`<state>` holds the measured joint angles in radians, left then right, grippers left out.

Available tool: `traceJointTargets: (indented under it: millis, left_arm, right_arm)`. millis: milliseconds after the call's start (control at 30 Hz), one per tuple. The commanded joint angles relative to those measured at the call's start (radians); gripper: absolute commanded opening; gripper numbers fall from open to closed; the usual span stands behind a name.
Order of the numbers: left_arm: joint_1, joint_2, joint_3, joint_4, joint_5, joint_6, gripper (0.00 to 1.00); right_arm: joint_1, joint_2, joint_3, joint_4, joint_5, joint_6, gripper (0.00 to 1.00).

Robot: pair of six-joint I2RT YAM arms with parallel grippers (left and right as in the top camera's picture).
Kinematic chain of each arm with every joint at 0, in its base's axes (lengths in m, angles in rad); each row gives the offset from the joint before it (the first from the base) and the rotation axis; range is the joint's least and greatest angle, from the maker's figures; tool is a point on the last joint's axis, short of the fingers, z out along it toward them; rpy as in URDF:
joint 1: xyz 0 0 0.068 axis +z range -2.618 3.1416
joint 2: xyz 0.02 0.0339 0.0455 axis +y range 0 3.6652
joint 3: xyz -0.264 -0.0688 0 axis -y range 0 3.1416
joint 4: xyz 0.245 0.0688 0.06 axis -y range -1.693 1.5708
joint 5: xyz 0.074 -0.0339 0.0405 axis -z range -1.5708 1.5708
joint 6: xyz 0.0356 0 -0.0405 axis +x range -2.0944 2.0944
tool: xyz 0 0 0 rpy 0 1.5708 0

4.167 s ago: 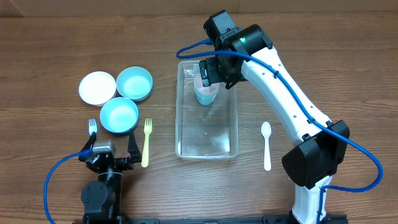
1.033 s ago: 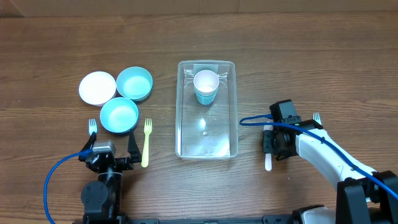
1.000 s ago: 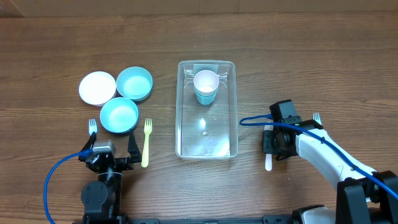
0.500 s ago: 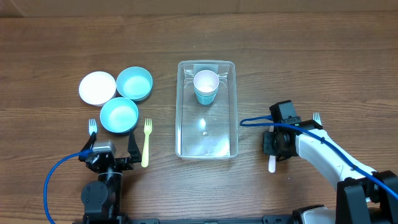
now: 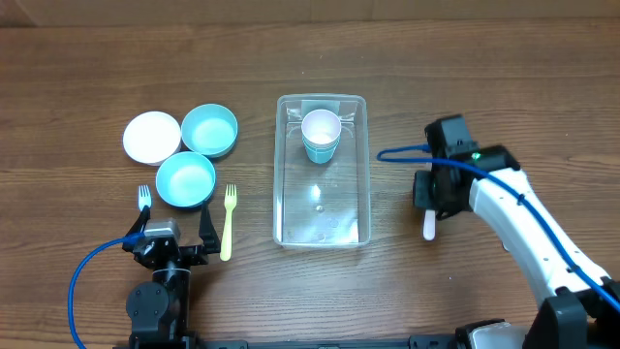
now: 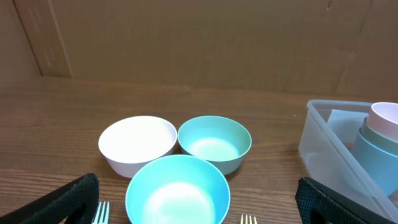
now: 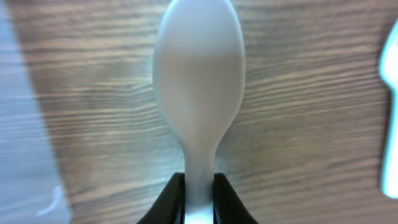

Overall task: Pack container
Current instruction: 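Carry the white spoon into the container and release it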

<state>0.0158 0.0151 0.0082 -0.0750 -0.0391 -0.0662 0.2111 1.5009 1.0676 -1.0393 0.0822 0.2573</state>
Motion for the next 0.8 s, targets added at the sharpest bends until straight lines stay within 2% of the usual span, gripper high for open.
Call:
traceJointTargets:
  millis: [0,133,267,767]
  left_arm:
    - [0.013,-0.010,-0.003,0.003,-0.009,0.026,1.00]
    - [0.013,-0.010,-0.003,0.003,-0.009,0.026,1.00]
    - [0.013,-0.010,-0.003,0.003,-0.009,0.026,1.00]
    - [0.013,-0.010,-0.003,0.003,-0.009,0.026,1.00]
  right_arm:
    - [0.003,-0.002,0.155,-0.065,0.009,-0.003,0.11]
    - [0.012,-0.003,0.305,-0.176,0.006,-0.003,0.11]
    - [0.070,-0.003,0.379,-0.233,0.005,-0.002,0.11]
    - [0.356,-0.003,0.380,-0.180,-0.005,0.111,0.13]
